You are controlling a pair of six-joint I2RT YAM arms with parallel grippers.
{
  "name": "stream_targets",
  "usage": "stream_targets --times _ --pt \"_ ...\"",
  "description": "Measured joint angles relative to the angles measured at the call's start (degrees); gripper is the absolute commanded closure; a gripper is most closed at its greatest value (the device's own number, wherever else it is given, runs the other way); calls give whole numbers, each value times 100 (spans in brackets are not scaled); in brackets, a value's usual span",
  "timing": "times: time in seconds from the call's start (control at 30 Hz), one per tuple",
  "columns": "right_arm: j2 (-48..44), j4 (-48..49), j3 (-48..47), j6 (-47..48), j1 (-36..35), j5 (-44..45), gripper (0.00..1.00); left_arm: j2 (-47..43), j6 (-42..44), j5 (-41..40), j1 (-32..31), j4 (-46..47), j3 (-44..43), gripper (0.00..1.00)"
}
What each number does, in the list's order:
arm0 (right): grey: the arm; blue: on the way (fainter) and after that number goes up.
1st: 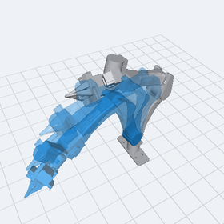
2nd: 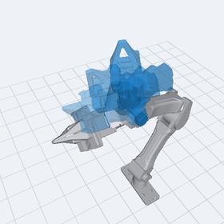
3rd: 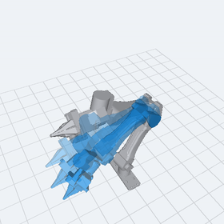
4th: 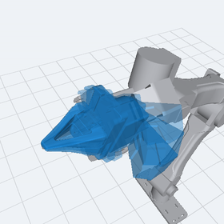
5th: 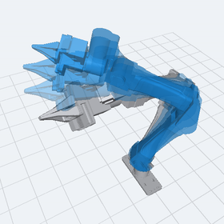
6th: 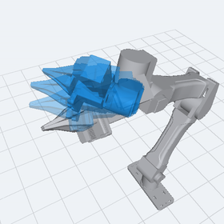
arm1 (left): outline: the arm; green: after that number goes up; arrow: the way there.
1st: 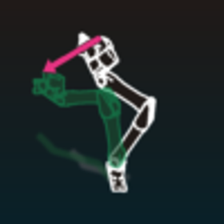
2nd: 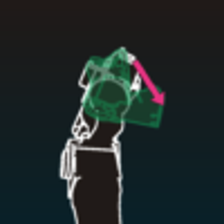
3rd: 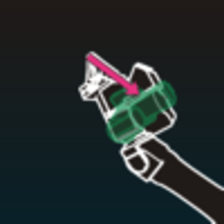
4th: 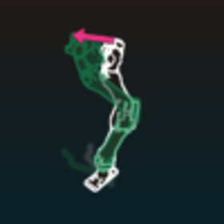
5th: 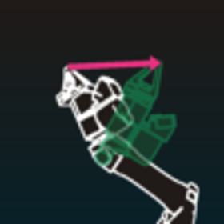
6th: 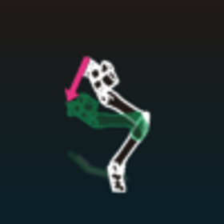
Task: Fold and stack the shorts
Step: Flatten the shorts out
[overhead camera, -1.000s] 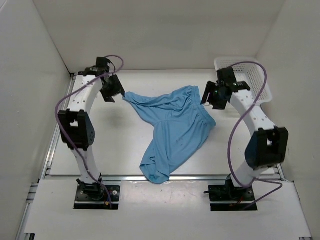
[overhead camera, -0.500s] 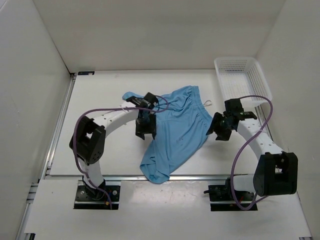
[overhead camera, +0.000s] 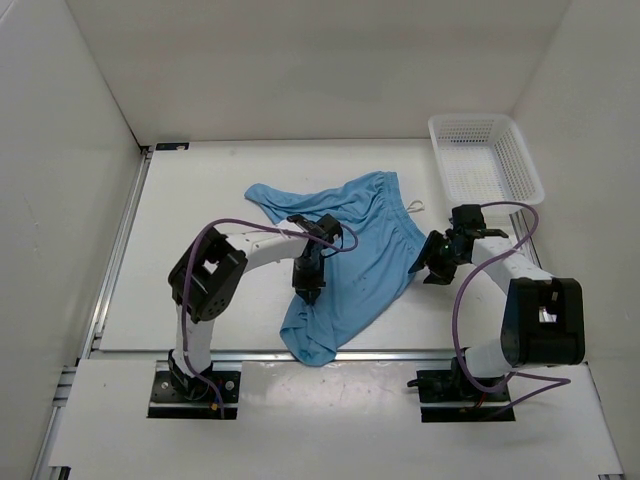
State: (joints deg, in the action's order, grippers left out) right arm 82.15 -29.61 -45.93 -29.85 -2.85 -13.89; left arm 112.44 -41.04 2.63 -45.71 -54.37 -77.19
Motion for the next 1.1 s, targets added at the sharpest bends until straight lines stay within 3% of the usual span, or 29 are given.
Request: stream_targets --times 0.1,0.37,0.47,0.6,0.67,0.73,0.77,0.83,1.0,1.1 --pt "9 70 0 0 0 28 50 -48 0 -31 79 57 74 78" --pt "9 136 0 2 0 94 50 -1062 4 -144 431 46 953 75" --pt "9 140 0 0 0 129 50 -1399 48 -127 466 50 1040 62" --pt "9 144 0 2 0 151 50 -1462 72 -42 455 133 1099 62" --pt "9 144 0 9 0 155 50 -1357 96 15 433 199 1117 55" --pt "9 142 0 22 0 157 50 -1224 114 70 409 260 1123 56" --pt "9 140 0 24 0 157 50 -1156 114 87 393 284 1123 66" --pt "9 133 0 35 0 157 50 -1045 105 103 374 334 1126 73" --pt "9 116 0 48 0 164 50 -894 98 125 358 420 1176 76" --pt "9 114 0 70 0 170 50 -901 44 140 358 474 1272 58"
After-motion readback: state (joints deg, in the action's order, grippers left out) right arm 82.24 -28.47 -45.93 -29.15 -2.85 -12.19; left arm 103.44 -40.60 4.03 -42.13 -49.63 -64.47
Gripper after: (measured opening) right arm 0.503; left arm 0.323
